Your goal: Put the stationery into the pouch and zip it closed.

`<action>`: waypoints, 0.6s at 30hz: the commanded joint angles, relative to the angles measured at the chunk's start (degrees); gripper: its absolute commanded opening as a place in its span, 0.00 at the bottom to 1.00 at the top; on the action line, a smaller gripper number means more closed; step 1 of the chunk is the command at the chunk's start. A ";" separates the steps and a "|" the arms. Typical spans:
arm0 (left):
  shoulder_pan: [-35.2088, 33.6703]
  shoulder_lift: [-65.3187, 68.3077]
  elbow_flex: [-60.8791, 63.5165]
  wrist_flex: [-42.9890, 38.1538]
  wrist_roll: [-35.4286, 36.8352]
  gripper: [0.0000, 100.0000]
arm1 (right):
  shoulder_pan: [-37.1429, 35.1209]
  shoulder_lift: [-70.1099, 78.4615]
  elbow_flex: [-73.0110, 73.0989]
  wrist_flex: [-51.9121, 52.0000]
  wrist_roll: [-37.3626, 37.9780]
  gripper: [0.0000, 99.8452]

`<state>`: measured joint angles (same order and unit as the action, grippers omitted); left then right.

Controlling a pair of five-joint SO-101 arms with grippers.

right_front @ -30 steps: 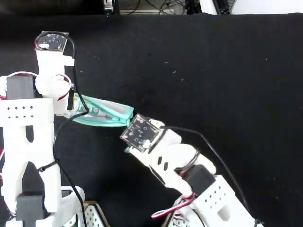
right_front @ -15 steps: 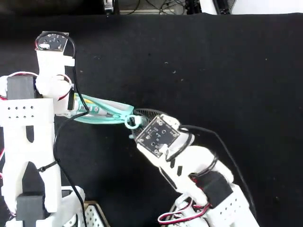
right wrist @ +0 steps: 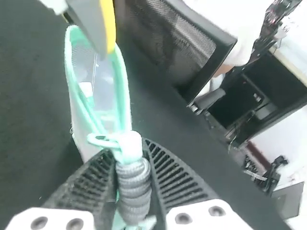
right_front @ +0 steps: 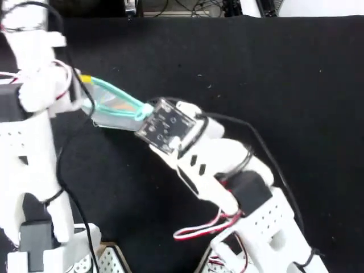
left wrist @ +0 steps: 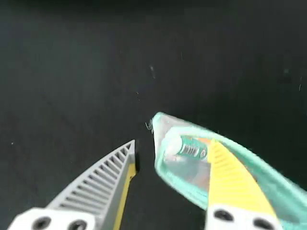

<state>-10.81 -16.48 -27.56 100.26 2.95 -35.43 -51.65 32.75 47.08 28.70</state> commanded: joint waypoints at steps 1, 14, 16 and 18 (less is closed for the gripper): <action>-3.65 -4.40 -6.73 0.53 2.90 0.26 | 0.79 4.09 -8.75 0.09 0.97 0.01; -6.46 -34.11 38.11 -5.71 -10.99 0.26 | 0.62 10.24 -17.27 0.00 0.53 0.01; -5.05 -36.92 48.57 -12.75 -11.78 0.26 | 0.53 10.15 -17.54 0.00 0.53 0.01; -2.33 -38.95 58.15 -21.89 -10.46 0.26 | 0.44 10.15 -17.45 0.09 0.35 0.01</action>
<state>-16.44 -52.35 15.96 89.98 -7.69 -35.43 -41.54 19.38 47.34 29.32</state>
